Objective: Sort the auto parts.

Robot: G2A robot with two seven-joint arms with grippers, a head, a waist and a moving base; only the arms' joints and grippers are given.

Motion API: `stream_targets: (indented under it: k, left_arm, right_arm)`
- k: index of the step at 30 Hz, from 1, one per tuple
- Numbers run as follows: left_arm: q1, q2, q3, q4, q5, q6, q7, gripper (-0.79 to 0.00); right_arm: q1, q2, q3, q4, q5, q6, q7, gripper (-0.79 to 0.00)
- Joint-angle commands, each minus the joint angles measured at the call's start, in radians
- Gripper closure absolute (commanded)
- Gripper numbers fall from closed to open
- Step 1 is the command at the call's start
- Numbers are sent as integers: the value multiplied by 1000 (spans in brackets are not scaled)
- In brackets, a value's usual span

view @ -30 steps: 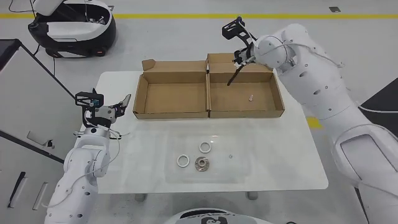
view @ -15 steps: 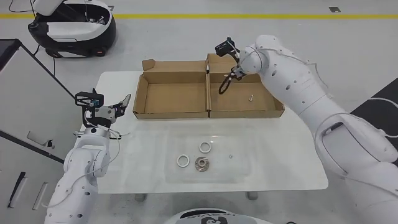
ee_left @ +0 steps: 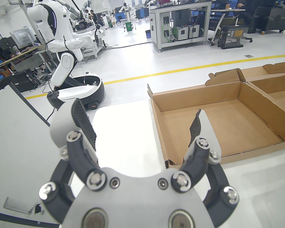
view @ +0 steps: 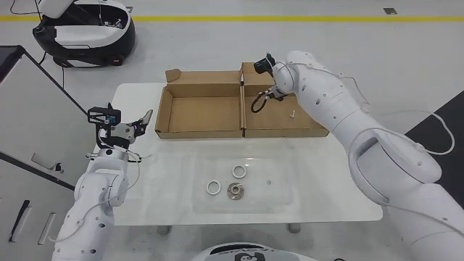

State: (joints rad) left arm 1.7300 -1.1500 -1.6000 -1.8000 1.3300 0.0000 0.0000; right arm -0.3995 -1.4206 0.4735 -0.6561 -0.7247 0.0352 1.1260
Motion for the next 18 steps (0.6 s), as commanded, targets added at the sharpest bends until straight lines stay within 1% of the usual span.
stream_targets:
  k: [1,13,18]
  left_arm:
    - [0,0,0,0,0,0,0,-785]
    - [0,0,0,0,0,0,0,-785]
    - [0,0,0,0,0,0,0,-785]
  right_arm:
    - [-3,-11,-4,28,5,-7,-6,0]
    - [-13,-77,-18,178,23,-53,-53,0]
    - [-12,-101,-28,226,6,-61,-64,0]
